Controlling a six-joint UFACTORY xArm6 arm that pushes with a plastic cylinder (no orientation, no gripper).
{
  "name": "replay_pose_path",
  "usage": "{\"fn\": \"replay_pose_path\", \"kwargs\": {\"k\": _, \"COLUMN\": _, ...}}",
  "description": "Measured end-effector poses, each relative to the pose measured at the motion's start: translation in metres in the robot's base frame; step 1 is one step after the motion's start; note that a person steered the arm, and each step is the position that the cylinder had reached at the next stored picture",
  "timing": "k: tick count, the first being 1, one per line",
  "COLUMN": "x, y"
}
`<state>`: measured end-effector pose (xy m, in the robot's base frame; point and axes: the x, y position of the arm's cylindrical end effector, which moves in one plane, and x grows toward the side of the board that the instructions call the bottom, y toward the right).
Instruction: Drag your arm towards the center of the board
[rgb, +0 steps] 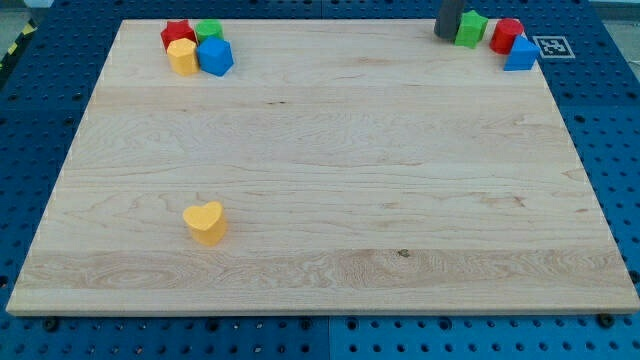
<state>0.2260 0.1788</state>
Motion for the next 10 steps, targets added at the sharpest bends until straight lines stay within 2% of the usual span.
{"fn": "replay_pose_path", "kwargs": {"k": 2, "x": 0.062, "y": -0.042}}
{"fn": "replay_pose_path", "kwargs": {"k": 4, "x": 0.074, "y": -0.045}}
{"fn": "replay_pose_path", "kwargs": {"k": 6, "x": 0.141, "y": -0.079}}
{"fn": "replay_pose_path", "kwargs": {"k": 10, "x": 0.142, "y": -0.082}}
